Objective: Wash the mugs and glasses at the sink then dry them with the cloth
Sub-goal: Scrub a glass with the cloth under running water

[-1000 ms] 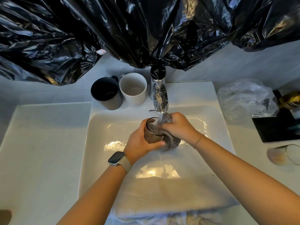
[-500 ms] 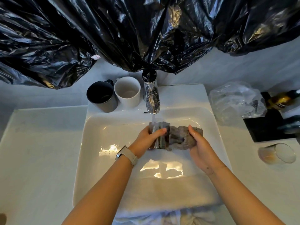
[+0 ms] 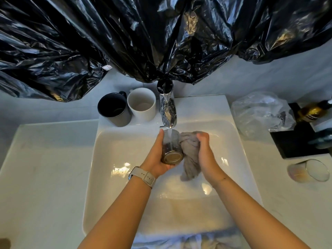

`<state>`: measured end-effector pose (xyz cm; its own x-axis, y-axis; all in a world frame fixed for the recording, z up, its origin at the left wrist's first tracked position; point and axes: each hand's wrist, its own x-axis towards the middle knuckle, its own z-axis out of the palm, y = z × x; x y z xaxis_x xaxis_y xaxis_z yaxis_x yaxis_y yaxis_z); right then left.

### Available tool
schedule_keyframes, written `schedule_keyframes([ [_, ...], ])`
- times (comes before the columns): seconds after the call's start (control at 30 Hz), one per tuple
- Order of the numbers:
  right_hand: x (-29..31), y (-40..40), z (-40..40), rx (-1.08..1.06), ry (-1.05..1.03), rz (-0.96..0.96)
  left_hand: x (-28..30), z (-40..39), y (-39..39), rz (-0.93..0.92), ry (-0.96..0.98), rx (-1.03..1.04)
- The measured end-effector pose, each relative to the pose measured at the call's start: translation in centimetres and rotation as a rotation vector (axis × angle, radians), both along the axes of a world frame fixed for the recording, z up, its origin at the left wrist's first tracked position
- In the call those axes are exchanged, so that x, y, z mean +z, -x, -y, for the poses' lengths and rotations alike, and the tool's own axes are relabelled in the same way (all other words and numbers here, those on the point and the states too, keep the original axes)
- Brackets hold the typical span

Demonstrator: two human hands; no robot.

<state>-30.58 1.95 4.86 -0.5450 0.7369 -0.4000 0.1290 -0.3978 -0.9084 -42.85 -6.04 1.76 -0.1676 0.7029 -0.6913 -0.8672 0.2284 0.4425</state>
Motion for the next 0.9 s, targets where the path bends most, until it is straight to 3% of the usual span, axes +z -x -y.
schedule_keyframes([
  [0.13,-0.9,0.6,1.8,0.197,-0.653,0.033,0.5,0.2,0.2,-0.055,-0.078,0.007],
  [0.23,-0.8,1.8,1.6,0.311,-0.833,0.045,0.2,0.6,-0.4,-0.083,-0.114,0.013],
  [0.33,-0.4,3.7,-0.2,0.291,-0.7,0.038,0.0,0.7,-0.4,0.042,-0.131,0.06],
  [0.47,-0.9,2.6,1.2,0.318,-0.468,-0.044,-0.5,1.0,0.7,0.04,-0.144,0.088],
  [0.6,-0.7,3.1,2.0,0.396,-0.51,-0.009,-0.4,0.2,0.4,-0.018,-0.128,0.148],
  [0.73,0.4,5.1,-1.0,0.251,-0.376,0.015,-0.1,-0.5,0.3,-0.182,-0.095,0.088],
  [0.83,0.2,3.9,-0.8,0.149,-0.375,0.037,-0.1,-0.3,0.7,-0.162,-0.076,0.063],
  [0.9,0.0,2.7,0.7,0.198,-0.462,-0.003,-0.3,-0.2,0.6,-0.154,-0.102,0.085],
])
